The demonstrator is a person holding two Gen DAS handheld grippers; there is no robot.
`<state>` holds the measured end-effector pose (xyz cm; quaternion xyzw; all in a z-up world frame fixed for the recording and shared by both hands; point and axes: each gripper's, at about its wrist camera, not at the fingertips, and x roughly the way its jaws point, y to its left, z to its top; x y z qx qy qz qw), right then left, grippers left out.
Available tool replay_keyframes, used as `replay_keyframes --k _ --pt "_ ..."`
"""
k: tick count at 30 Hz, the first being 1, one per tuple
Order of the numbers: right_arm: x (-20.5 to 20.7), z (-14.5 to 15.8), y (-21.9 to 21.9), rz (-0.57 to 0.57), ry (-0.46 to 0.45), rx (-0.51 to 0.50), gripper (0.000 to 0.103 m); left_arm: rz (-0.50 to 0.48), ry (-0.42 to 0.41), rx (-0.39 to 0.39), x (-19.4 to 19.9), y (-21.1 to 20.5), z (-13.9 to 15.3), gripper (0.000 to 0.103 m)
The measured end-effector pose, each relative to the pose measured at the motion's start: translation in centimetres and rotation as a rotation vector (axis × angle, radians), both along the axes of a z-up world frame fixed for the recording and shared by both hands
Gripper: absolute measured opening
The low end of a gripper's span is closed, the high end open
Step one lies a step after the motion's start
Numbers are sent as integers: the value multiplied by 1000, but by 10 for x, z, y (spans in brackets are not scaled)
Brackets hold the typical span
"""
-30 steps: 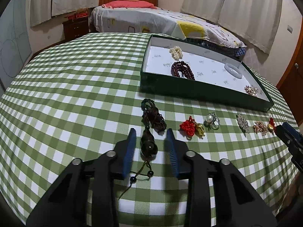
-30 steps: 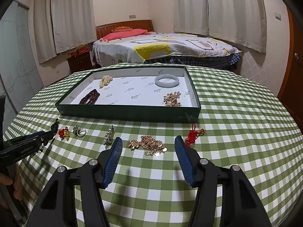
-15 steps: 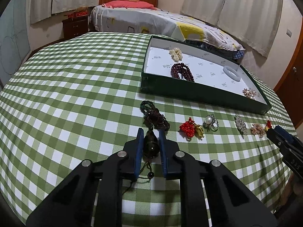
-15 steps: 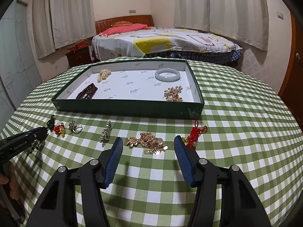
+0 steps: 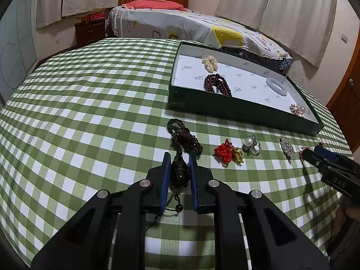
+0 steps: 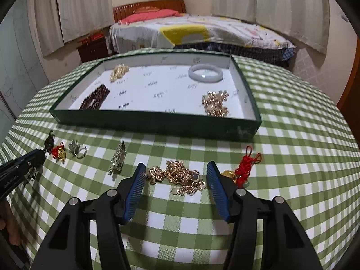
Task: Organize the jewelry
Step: 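Grasp the black beaded pendant with the left tool while the right tool grasps the gold chain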
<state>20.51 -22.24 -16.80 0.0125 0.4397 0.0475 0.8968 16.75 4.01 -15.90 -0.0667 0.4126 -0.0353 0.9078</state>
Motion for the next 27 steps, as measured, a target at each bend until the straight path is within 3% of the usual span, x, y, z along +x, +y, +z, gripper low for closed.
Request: replay_keyframes --k 5,12,27 --pt "-5 0 3 12 -7 -26 55 0 0 2 1 -1 -1 16" --pt "-14 2 2 30 -20 13 11 2 1 -1 1 -1 -2 16" --pt "-22 2 -1 22 -36 52 9 2 2 -1 1 -1 -2 16"
